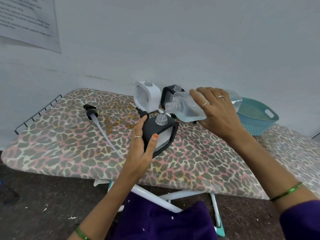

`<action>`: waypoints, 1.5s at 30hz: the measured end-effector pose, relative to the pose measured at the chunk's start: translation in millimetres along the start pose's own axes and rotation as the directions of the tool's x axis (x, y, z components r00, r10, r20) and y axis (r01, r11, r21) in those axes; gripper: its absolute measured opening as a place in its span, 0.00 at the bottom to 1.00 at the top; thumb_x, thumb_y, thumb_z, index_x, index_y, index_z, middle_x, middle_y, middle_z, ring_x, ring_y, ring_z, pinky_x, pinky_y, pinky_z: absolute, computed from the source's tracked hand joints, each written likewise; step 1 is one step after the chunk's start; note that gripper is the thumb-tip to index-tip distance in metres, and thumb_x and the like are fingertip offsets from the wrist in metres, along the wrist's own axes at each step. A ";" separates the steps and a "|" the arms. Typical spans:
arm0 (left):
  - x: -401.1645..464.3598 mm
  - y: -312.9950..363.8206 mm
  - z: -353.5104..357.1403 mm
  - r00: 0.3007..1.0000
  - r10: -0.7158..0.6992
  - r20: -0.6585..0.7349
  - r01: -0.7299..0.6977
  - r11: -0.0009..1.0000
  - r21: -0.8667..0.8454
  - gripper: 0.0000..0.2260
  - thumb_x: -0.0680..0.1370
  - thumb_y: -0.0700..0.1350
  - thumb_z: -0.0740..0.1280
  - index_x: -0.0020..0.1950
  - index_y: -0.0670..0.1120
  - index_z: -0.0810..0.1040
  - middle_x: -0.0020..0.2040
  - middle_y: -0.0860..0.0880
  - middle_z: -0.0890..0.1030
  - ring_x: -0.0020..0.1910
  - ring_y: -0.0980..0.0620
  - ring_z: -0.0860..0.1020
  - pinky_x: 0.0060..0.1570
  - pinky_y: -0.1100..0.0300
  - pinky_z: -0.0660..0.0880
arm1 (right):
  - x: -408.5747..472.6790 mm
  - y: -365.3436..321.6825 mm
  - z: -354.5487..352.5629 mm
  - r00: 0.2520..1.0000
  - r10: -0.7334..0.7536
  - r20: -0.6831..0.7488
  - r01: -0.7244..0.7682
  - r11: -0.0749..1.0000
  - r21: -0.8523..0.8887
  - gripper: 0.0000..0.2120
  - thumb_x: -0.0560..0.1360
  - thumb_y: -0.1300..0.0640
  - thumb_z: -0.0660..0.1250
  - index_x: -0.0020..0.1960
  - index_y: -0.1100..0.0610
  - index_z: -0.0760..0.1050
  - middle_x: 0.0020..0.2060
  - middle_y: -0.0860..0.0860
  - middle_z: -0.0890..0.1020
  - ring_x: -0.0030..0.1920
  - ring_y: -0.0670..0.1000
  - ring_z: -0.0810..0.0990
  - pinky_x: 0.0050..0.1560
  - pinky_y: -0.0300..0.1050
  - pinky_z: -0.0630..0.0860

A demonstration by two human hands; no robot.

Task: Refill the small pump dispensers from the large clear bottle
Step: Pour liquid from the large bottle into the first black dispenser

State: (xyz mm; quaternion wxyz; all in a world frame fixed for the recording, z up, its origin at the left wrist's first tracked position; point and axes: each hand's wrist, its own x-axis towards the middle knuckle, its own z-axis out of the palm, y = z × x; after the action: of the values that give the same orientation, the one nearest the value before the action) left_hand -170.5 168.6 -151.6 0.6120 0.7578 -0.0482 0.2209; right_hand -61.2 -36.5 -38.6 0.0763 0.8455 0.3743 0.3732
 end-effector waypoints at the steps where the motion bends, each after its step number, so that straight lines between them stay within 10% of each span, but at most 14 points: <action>1: 0.0 -0.2 -0.3 1.000 -0.002 -0.001 0.002 1.000 0.001 0.24 0.77 0.65 0.55 0.72 0.69 0.52 0.74 0.52 0.65 0.72 0.54 0.65 0.72 0.50 0.64 | 0.0 0.0 0.1 1.000 0.000 -0.005 0.000 1.000 -0.002 0.39 0.60 0.67 0.76 0.67 0.56 0.64 0.58 0.60 0.79 0.56 0.63 0.78 0.55 0.59 0.72; 45: 0.3 -1.0 -0.7 1.000 0.002 -0.005 -0.002 1.000 -0.018 0.22 0.78 0.65 0.55 0.71 0.70 0.54 0.73 0.52 0.66 0.71 0.54 0.67 0.71 0.50 0.66 | -0.1 4.6 0.1 1.000 -0.004 -0.017 0.004 1.000 -0.004 0.38 0.62 0.62 0.78 0.67 0.57 0.64 0.57 0.60 0.79 0.56 0.63 0.78 0.55 0.59 0.72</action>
State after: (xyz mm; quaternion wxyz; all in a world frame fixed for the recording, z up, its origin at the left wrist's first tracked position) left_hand -170.0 169.5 -152.3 0.6188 0.7516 -0.0493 0.2230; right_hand -58.5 -39.8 -36.8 0.0753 0.8412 0.3761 0.3811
